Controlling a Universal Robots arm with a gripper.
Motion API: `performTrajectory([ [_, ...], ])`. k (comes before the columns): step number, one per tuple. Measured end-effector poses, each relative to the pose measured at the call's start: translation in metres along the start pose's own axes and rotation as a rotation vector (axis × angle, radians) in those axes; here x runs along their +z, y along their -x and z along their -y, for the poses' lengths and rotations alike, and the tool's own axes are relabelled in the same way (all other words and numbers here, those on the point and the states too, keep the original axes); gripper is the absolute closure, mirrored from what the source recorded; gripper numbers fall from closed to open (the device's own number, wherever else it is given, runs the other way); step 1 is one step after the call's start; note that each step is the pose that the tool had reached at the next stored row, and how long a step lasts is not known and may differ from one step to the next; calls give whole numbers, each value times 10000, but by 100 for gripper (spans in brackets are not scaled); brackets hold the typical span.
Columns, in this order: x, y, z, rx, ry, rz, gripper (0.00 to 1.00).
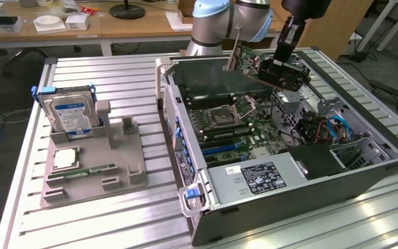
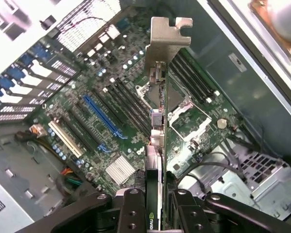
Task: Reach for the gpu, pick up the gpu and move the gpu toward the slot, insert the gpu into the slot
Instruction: 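Insert the gpu into the slot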
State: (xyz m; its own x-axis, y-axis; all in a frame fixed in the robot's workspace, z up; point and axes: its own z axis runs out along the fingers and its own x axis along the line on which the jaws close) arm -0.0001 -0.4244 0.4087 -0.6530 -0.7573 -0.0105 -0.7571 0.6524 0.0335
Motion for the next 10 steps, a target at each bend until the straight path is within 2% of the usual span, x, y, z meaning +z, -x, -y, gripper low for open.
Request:
performTrajectory([
  [10,0,0,0,-1351,14,-45,74],
])
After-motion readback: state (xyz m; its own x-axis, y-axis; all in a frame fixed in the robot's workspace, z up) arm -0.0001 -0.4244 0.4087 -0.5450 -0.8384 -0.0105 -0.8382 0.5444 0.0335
